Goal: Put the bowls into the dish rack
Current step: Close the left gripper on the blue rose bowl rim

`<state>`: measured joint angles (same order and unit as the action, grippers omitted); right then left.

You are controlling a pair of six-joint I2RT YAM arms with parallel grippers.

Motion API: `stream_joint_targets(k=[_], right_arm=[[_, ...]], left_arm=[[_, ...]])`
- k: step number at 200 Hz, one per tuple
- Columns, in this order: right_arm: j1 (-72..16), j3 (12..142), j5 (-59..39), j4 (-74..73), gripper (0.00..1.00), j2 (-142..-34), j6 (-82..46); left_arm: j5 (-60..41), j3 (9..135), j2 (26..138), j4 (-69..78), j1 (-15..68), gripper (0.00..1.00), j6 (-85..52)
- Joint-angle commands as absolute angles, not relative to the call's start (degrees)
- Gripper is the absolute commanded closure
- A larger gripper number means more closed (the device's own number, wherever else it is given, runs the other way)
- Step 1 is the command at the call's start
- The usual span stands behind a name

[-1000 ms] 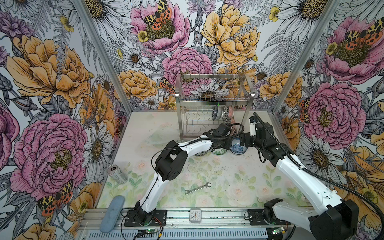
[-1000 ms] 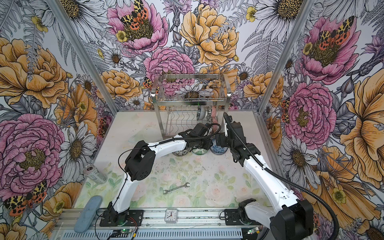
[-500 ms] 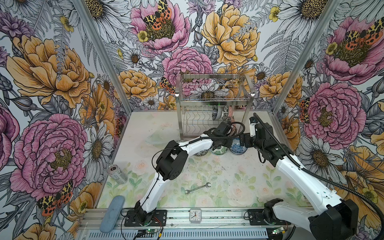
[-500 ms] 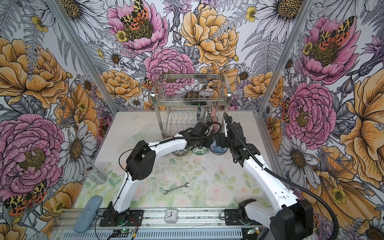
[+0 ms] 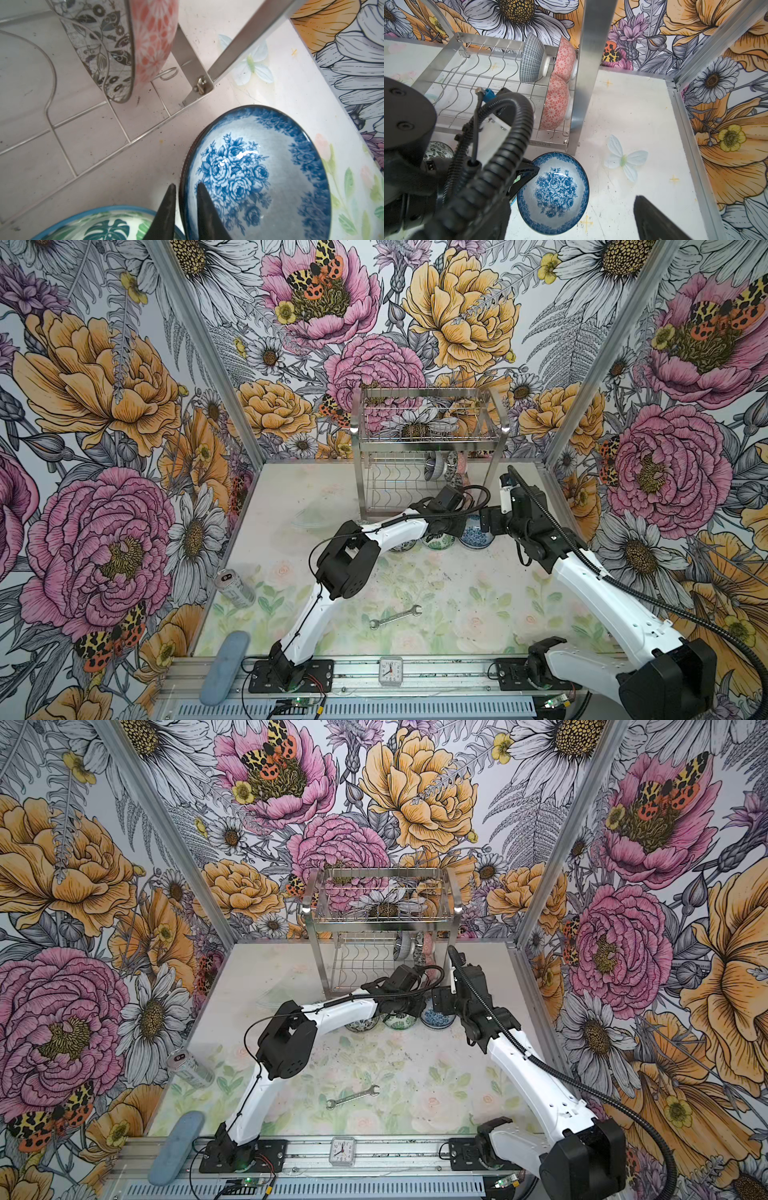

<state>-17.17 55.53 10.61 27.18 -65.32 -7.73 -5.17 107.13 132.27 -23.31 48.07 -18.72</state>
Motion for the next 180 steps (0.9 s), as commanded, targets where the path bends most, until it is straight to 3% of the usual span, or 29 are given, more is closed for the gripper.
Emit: stream_joint_targets(k=[1, 127, 180], right_arm=[[-16.7, 54.9, 9.9, 25.2, 0.05, -65.0, -8.5], [-16.6, 54.5, 9.1, 24.7, 0.05, -65.2, -8.8], [-16.4, 54.6, 8.6, 24.6, 0.05, -65.2, -9.0]], left_arm=[[-4.1, 108.7, 132.8, -24.2, 47.6, 0.82, -18.6], [-3.8, 109.5, 131.5, -24.7, 47.6, 1.0, -18.8], [-5.5, 111.0, 131.1, -24.7, 47.6, 1.0, -18.9]])
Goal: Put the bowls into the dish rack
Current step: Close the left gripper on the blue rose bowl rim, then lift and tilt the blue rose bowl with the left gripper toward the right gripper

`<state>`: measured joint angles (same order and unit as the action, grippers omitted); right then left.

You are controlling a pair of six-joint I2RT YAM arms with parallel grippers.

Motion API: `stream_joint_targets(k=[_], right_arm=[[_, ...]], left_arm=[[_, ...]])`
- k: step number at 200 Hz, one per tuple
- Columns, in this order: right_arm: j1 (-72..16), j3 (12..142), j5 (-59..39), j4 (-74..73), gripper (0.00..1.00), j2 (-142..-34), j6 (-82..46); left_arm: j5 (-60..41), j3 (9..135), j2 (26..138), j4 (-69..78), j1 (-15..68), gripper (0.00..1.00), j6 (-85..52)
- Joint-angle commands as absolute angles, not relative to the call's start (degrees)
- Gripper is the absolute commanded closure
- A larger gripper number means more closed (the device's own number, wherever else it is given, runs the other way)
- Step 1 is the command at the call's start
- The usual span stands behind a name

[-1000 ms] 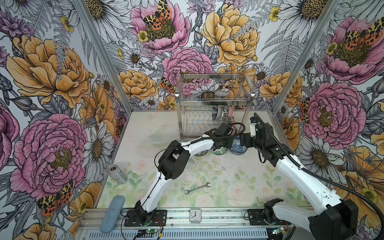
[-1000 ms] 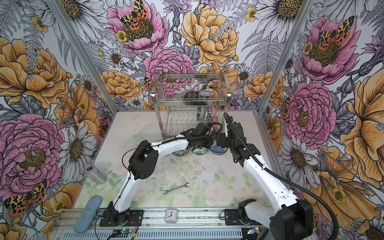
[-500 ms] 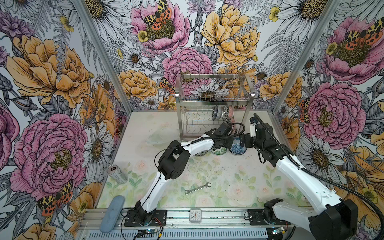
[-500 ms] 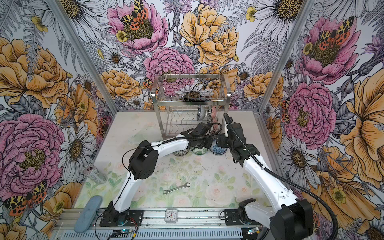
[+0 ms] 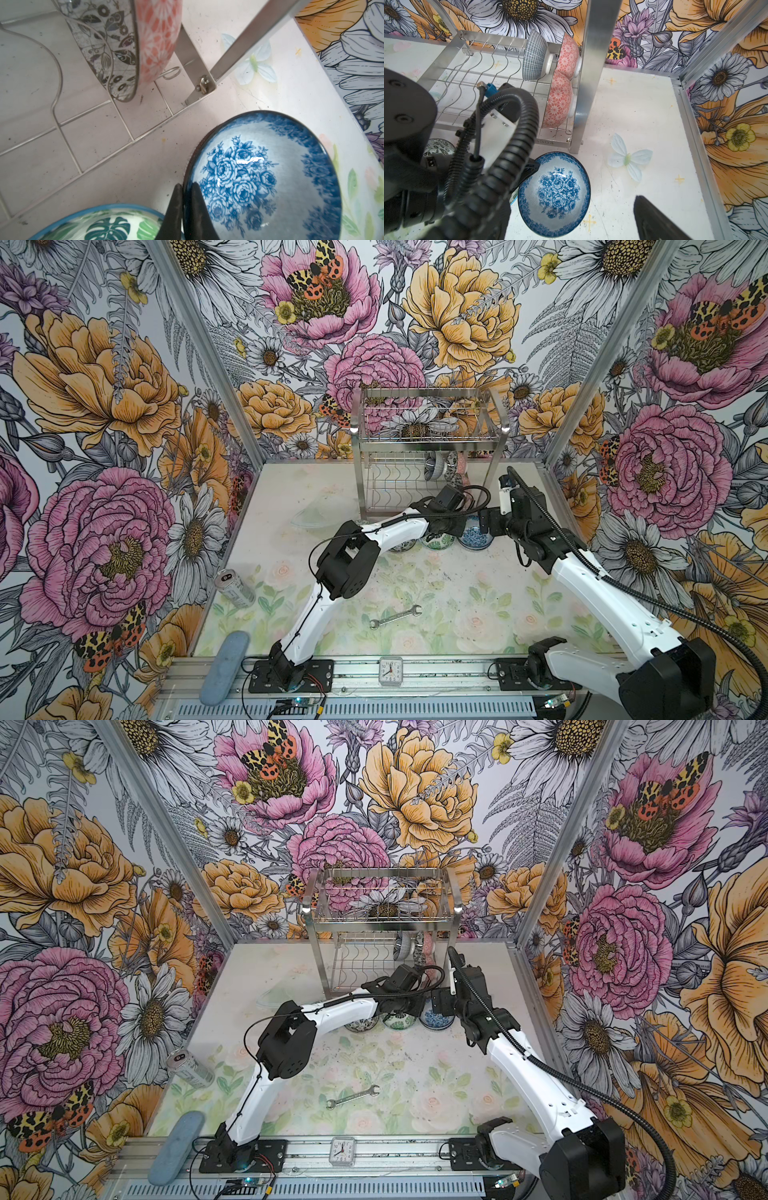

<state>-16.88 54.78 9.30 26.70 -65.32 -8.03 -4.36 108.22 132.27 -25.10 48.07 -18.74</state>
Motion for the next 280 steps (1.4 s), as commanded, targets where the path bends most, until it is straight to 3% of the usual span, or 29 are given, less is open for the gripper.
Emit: stream_joint_targets(k=[1, 203, 280], right_arm=[[-16.4, 54.5, 8.6, 24.6, 0.05, -65.3, -9.0], [-16.0, 54.0, 8.3, 24.4, 0.05, -64.7, -9.2], [-15.9, 54.4, 8.4, 24.5, 0.05, -62.9, -9.1]], left_arm=[[-5.5, 111.1, 131.0, -24.6, 47.6, 1.0, -18.9], [-9.6, 113.6, 129.2, -24.3, 46.7, 1.0, -20.6], [-9.0, 109.2, 123.2, -21.9, 45.6, 1.0, -20.0]])
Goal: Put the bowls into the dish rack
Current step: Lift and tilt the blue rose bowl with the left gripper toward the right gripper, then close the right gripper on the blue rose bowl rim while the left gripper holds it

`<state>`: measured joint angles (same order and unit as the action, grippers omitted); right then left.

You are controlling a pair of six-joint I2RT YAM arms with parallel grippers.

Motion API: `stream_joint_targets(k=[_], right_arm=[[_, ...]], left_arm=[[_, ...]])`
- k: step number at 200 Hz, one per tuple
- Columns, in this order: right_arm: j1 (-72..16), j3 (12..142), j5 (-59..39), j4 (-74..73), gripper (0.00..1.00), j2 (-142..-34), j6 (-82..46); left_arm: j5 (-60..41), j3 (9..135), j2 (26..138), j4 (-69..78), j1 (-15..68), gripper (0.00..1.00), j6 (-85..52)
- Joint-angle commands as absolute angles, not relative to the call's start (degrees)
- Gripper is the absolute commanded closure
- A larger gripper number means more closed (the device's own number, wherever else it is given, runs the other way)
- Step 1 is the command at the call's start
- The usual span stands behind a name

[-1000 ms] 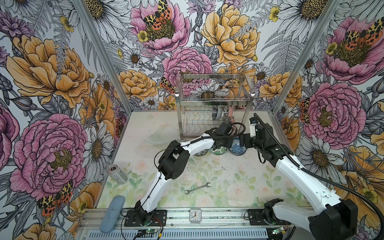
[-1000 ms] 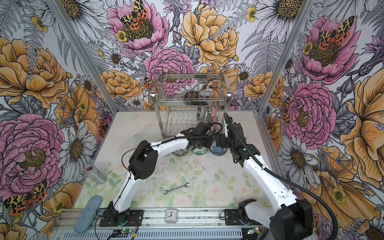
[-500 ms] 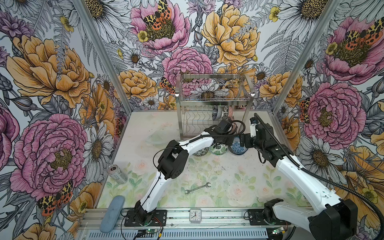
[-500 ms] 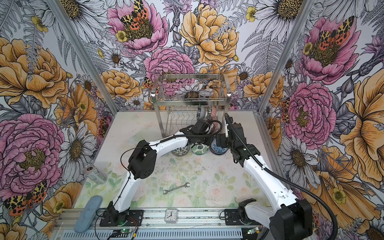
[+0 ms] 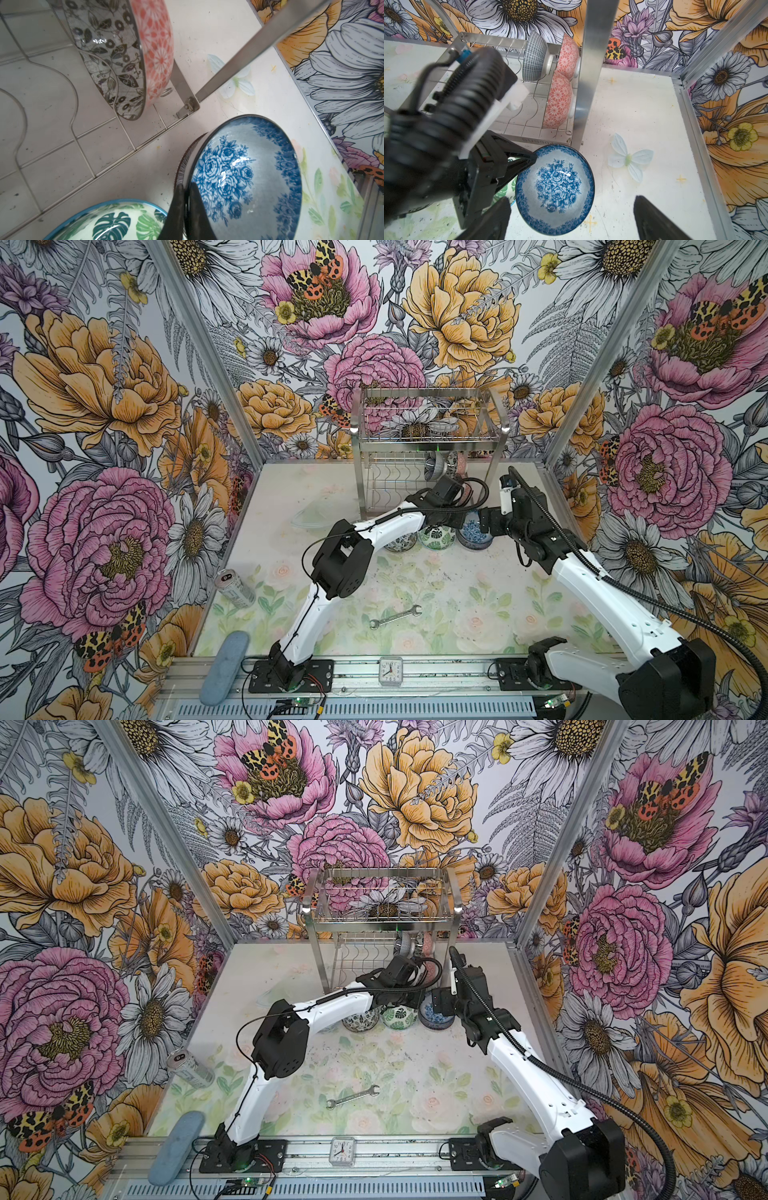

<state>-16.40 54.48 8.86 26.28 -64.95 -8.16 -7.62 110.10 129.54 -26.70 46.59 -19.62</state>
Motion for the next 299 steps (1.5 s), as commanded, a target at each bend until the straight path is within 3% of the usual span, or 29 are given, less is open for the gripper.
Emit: stream_joint_targets(k=[1, 97, 142, 210, 231, 299], right_arm=[[-16.0, 54.4, 8.4, 24.5, 0.05, -62.9, -9.1], [-15.9, 56.7, 3.0, 24.5, 0.06, -63.8, -10.7], [-17.5, 60.6, -4.3, 21.0, 0.09, -71.3, -16.0], [-23.2, 67.9, -7.3, 15.9, 0.16, -82.4, -22.3], [-23.8, 69.1, -7.2, 14.6, 0.23, -84.9, -24.5], [-25.2, 69.7, -6.4, 13.4, 0.66, -88.3, -27.0]], left_arm=[[-9.0, 109.1, 123.2, -21.8, 45.7, 1.0, -20.0], [-4.7, 94.5, 110.6, -16.9, 41.6, 1.0, -20.3], [-0.7, 85.8, 101.6, -14.3, 39.0, 1.0, -20.0], [0.5, 79.9, 95.8, -11.7, 36.3, 1.0, -20.0], [0.1, 79.6, 95.7, -11.0, 36.2, 1.0, -20.0], [0.4, 80.0, 94.9, -10.7, 36.2, 1.0, -19.2]])
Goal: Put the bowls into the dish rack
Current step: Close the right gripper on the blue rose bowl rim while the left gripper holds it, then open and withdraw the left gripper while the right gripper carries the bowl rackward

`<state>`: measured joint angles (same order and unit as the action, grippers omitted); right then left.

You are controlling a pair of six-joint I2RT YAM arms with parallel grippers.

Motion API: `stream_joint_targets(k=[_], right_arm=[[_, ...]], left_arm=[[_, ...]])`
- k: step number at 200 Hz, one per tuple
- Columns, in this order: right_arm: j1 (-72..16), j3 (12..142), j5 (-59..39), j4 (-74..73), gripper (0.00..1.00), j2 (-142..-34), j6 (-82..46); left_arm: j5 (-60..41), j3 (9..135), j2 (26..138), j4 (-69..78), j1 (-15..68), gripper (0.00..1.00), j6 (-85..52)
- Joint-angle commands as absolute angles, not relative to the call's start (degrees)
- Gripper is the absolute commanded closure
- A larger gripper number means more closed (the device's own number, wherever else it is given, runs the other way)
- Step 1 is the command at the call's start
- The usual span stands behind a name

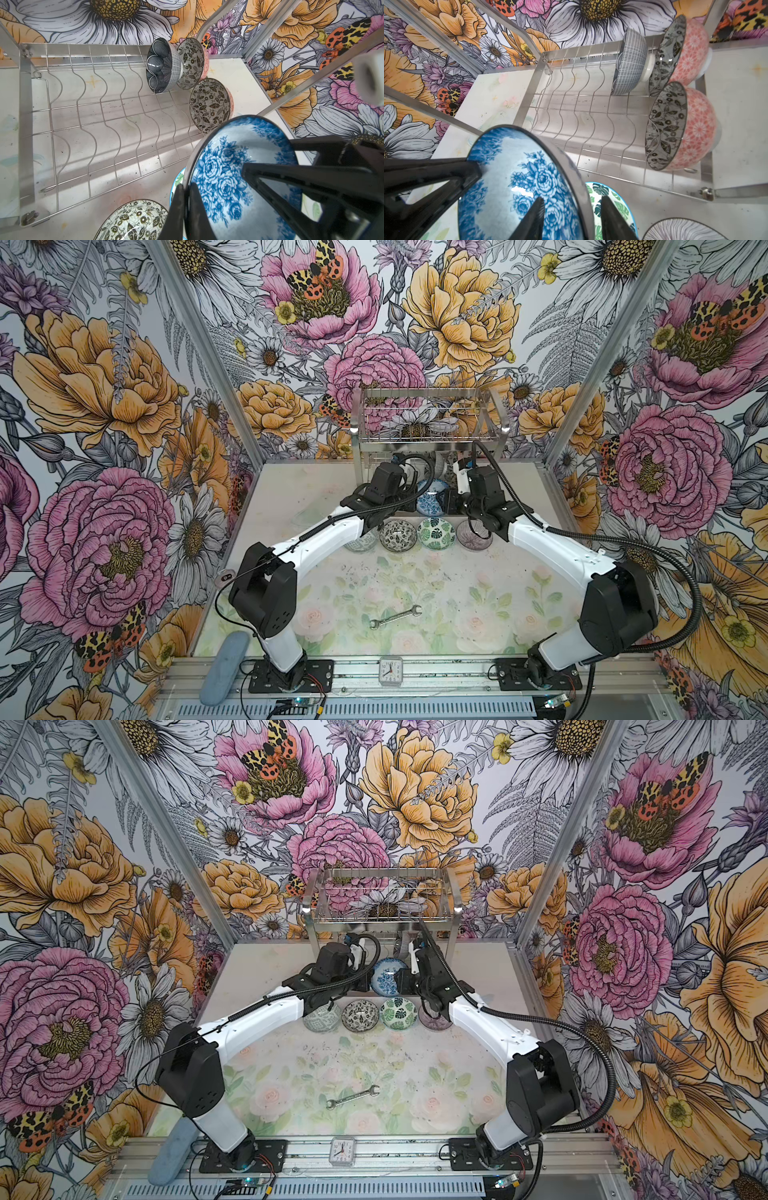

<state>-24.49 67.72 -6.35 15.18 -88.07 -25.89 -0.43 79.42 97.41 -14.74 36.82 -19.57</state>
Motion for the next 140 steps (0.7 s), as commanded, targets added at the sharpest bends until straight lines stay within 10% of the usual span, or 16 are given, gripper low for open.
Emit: stream_joint_targets(k=[1, 25, 62, 97, 140], right_arm=[[-25.2, 69.7, -6.4, 13.4, 0.67, -88.3, -27.0], [-25.1, 69.6, -6.1, 13.4, 1.0, -87.7, -27.0], [-25.3, 69.1, -4.1, 13.5, 1.0, -85.9, -25.8], [-25.3, 68.6, 0.5, 13.7, 1.0, -85.3, -23.5], [-26.5, 69.1, 8.6, 13.8, 1.0, -86.0, -20.3]], left_arm=[[0.5, 80.0, 94.9, -10.7, 36.3, 1.0, -19.1], [0.5, 80.6, 94.6, -11.2, 36.2, 1.0, -18.9], [1.5, 82.4, 92.8, -17.8, 36.0, 1.0, -16.4], [1.7, 84.8, 86.6, -29.9, 34.2, 0.03, -11.6], [2.0, 84.8, 78.2, -43.7, 28.0, 0.01, -6.0]])
